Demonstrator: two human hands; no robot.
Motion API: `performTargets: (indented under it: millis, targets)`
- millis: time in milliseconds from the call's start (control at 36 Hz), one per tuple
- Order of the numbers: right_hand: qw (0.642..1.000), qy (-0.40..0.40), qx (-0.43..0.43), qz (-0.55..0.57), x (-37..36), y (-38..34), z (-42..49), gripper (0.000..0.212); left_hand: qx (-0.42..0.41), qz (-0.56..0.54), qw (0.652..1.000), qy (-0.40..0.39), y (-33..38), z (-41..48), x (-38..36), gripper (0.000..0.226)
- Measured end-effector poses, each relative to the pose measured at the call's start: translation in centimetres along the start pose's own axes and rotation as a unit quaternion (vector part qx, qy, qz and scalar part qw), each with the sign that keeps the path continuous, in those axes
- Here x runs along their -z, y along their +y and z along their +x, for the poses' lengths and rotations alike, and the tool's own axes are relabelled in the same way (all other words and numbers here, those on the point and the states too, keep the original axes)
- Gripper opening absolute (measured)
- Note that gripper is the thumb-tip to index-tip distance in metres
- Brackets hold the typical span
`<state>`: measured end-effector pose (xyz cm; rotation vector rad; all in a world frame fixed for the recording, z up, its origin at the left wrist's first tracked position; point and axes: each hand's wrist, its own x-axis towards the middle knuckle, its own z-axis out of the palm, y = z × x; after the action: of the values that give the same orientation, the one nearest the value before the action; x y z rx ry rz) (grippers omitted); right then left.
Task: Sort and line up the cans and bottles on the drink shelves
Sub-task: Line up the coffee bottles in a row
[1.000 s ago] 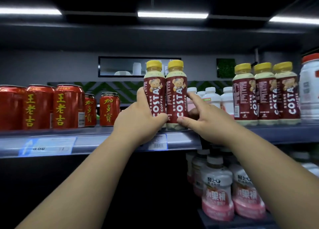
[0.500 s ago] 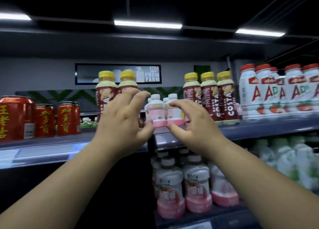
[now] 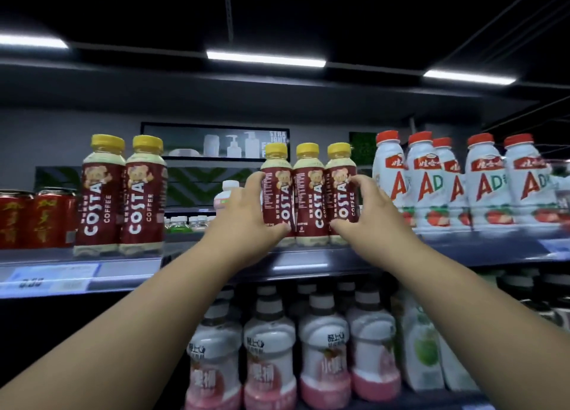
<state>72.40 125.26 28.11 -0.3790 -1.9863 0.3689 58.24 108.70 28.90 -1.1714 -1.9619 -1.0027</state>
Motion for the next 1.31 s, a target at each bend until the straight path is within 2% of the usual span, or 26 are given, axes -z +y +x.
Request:
performTargets:
  millis: [56, 139, 333, 667, 806, 889, 972, 1083, 1194, 1250, 1306]
  targets:
    - [1.000, -0.027, -0.011, 0.007, -0.2, 0.3, 0.4, 0.087, 0.012, 0.013, 1.000, -0.011, 0.2, 0.1, -0.3, 0.093]
    - [1.000, -0.029, -0.006, -0.011, -0.3, 0.7, 0.7, 0.087, 0.023, 0.024, 0.999, -0.022, 0.2, 0.4, -0.6, 0.090]
    - [0.999, -0.030, 0.010, -0.018, -0.8, 0.8, 0.8, 0.093, 0.047, -0.055, 0.996, -0.042, -0.2, 0.4, 0.4, 0.090]
    - [0.997, -0.057, 0.056, 0.020, -4.5, -3.5, 0.2, 0.093, 0.065, -0.033, 0.997, -0.026, -3.0, -1.8, 5.4, 0.094]
    - [0.996, -0.051, 0.065, 0.018, -5.9, -4.7, 0.1, 0.093, 0.057, 0.006, 0.998, 0.033, -3.8, -2.4, 7.0, 0.085]
    - [0.996, -0.052, 0.053, 0.040, -6.1, -4.8, 0.3, 0.091, 0.058, -0.018, 0.998, 0.010, -3.9, -2.3, 7.0, 0.083]
    - [0.996, -0.056, 0.031, 0.055, -5.5, -4.4, 0.7, 0.091, 0.047, -0.012, 0.999, -0.002, -3.4, -2.2, 6.1, 0.090]
    - [0.999, -0.038, 0.005, 0.014, -4.3, -3.1, 0.8, 0.093, 0.054, 0.046, 0.997, 0.016, -3.1, -2.3, 4.8, 0.098]
    - [0.999, -0.036, -0.005, -0.006, -3.8, -2.5, 0.3, 0.096, 0.063, 0.036, 0.997, 0.017, -3.3, -2.2, 4.5, 0.098]
    - [0.999, -0.004, 0.018, -0.040, -4.0, -3.0, -0.3, 0.096, 0.069, 0.047, 0.996, 0.022, -3.8, -2.2, 4.8, 0.097]
    - [0.993, 0.050, 0.078, -0.076, -4.4, -4.2, -1.2, 0.092, 0.072, 0.059, 0.995, 0.029, -4.2, -2.3, 5.2, 0.097]
